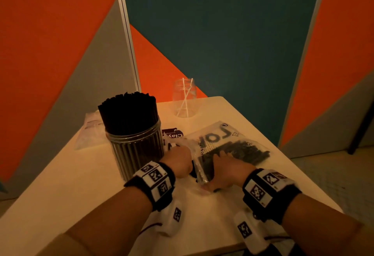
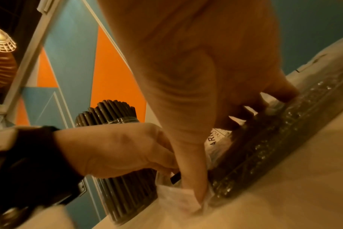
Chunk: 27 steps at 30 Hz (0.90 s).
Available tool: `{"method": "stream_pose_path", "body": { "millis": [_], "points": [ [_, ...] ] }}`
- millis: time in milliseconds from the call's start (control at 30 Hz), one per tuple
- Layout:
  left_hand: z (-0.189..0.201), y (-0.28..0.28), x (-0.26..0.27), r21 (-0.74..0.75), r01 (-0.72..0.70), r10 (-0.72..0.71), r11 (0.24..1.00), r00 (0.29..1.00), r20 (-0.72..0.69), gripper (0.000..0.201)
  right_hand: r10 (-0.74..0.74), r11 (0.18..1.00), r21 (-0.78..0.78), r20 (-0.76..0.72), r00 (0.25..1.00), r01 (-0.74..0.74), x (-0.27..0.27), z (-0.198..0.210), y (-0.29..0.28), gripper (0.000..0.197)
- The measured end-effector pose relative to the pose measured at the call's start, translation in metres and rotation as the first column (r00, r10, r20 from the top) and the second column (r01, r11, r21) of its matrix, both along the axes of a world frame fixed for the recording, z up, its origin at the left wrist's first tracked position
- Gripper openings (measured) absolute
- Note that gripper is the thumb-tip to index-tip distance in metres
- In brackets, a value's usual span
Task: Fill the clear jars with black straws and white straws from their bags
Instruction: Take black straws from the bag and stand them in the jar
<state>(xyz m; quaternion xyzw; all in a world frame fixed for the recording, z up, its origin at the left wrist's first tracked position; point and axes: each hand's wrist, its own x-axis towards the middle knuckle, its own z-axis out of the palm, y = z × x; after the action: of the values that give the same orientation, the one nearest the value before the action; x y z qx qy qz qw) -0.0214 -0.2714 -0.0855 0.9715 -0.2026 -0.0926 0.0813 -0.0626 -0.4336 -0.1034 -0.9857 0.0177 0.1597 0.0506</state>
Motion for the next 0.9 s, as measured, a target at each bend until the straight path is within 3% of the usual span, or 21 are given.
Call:
{"method": "stream_pose_path", "body": {
  "millis": [133, 300, 400, 467, 633, 767, 900],
  "points": [
    [-0.004, -0.013, 0.017, -0.156, 0.001, -0.028, 0.988, 0.985, -0.172, 0.02, 0.016, 1.0, -0.003, 0.011, 1.0, -0.016, -0.002, 0.002, 0.0, 0.117],
    [-0.002, -0.018, 0.03, -0.165, -0.014, -0.032, 0.986, 0.961, -0.275, 0.029, 0.028, 1.0, 0.003, 0.022, 0.999, -0.028, -0.001, 0.003, 0.002, 0.11],
    [0.0, -0.016, 0.034, -0.156, -0.015, -0.042, 0.988, 0.934, -0.355, 0.019, 0.037, 0.999, 0.014, 0.03, 0.999, -0.037, 0.0, 0.003, 0.002, 0.103],
    [0.001, -0.017, 0.035, -0.144, -0.044, -0.018, 0.989, 0.916, -0.401, 0.025, 0.04, 0.999, 0.028, 0.03, 0.999, -0.041, 0.0, 0.002, 0.002, 0.095],
    [0.009, -0.022, 0.035, -0.131, -0.114, 0.019, 0.985, 0.82, -0.572, 0.02, 0.055, 0.998, 0.026, 0.066, 0.996, -0.057, 0.0, 0.002, 0.005, 0.097],
    [0.006, -0.022, 0.032, -0.208, -0.089, -0.033, 0.974, 0.854, -0.52, 0.014, 0.047, 0.998, 0.043, 0.104, 0.993, -0.052, -0.001, 0.003, 0.006, 0.101],
    [-0.004, -0.024, 0.027, -0.327, -0.042, -0.106, 0.944, 0.901, -0.421, 0.022, 0.055, 0.997, 0.053, 0.093, 0.994, -0.06, -0.003, 0.007, 0.008, 0.102]
  ]
}}
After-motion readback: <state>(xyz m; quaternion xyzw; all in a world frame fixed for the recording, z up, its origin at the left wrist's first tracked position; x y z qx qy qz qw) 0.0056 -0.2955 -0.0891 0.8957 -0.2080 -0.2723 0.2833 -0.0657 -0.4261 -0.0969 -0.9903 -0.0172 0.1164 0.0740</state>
